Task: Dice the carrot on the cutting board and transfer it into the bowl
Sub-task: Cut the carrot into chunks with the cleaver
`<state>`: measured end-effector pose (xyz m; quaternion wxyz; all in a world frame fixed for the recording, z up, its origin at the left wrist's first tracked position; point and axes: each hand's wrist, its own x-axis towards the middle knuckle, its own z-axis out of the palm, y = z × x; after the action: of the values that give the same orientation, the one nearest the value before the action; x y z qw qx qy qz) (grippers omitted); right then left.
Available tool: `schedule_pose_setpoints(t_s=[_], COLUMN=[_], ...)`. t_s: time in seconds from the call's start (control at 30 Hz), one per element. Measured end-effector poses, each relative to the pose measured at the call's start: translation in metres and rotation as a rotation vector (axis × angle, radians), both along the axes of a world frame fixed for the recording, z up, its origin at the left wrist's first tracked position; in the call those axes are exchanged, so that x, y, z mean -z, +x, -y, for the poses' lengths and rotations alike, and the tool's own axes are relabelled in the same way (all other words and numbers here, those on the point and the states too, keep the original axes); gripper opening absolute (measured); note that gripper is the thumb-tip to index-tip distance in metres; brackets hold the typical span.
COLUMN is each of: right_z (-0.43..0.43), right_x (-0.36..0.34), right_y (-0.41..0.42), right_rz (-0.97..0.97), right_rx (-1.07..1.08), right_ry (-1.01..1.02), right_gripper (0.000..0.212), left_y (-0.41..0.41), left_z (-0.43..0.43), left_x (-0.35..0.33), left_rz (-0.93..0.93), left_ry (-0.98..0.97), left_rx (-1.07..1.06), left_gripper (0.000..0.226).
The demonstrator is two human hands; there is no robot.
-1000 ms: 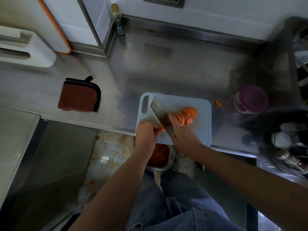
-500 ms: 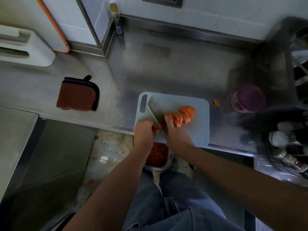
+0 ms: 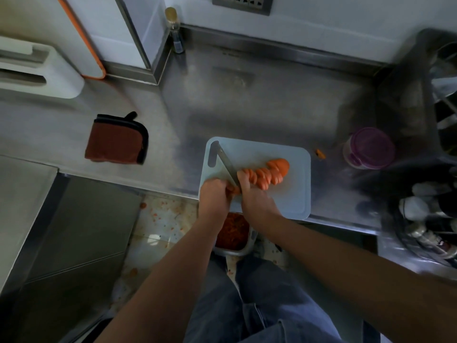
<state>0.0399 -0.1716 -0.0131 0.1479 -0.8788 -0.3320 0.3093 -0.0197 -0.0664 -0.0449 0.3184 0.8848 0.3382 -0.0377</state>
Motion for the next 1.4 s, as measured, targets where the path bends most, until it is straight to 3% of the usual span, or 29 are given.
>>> schedule_pose_setpoints(t_s=[0.17,0.43,0.6,1.1,1.4], right_z=[-0.009,0.009,0.004,-0.010,0.004], right_x=[0.004,-0.001,0.012,0.001,-0.001], right_y=[0.018,0.025,0.022,0.025,0.017], right_rz=[-0.001,0.001,0.036,0.007,0.048], right_rx=[0.034,0.028,0.041,0.055,-0.030], right_ry=[0.022,0.088,-0.066,0.084,0.038], right_gripper=[0.067,0.053,0.049,0.068,0.048], left_y=[-0.001,0.001,0.004,0.000,0.001], left_z=[0.000,0.002,0.001,-0.003,-0.003], left_x=[-0.001,-0.002,-0.002,-0.002,0.000], left_rz=[0.036,0.056,0.035,0.045,0.040], left_ry=[-0.022,-0.006,-0.017,-0.015,-0.024], left_rx=[-0.023,-0.073,-0.087,-0.037,-0.085], left_gripper=[0.008,0.011,0.011,0.010,0.011])
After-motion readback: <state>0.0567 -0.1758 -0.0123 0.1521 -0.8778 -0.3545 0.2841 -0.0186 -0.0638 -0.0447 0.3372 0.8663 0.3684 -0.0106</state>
